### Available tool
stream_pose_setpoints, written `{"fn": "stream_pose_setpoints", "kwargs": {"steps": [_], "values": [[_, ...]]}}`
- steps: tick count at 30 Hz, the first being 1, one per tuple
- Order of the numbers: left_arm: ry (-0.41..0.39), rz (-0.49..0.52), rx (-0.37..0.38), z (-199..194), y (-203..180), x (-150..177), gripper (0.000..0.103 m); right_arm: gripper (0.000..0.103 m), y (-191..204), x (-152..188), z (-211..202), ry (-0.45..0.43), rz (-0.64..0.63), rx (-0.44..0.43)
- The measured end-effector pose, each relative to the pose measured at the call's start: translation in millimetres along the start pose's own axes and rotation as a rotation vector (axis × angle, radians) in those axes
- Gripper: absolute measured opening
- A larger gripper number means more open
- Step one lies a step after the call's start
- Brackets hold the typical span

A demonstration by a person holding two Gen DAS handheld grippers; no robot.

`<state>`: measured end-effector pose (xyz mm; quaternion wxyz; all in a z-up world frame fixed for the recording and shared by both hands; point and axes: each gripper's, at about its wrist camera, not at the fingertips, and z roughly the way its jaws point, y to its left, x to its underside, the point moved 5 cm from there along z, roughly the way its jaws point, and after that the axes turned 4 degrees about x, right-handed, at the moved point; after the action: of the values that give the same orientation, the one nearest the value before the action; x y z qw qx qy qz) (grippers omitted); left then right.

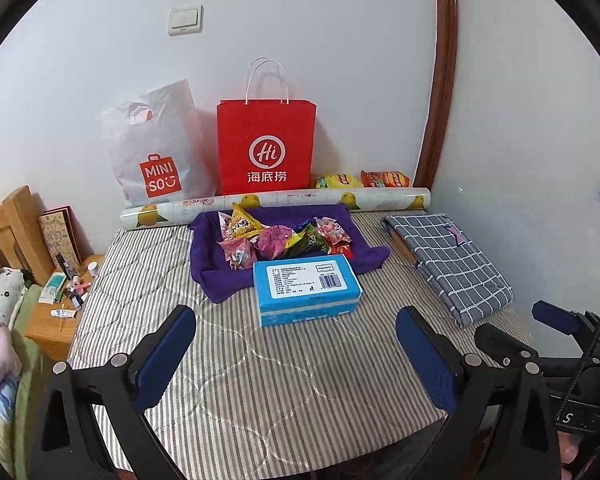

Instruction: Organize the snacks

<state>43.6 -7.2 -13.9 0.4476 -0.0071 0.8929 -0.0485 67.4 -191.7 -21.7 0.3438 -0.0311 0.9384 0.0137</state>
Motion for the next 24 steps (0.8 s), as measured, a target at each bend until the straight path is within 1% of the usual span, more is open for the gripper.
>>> {"fn": "stream_pose_setpoints", "kwargs": {"steps": [24], "values": [[0.004, -0.005, 0.011, -4.7, 1.0, 5.8, 0.101, 0.097, -0.3, 1.7, -8.2, -0.017, -0.002, 0.017]]}}
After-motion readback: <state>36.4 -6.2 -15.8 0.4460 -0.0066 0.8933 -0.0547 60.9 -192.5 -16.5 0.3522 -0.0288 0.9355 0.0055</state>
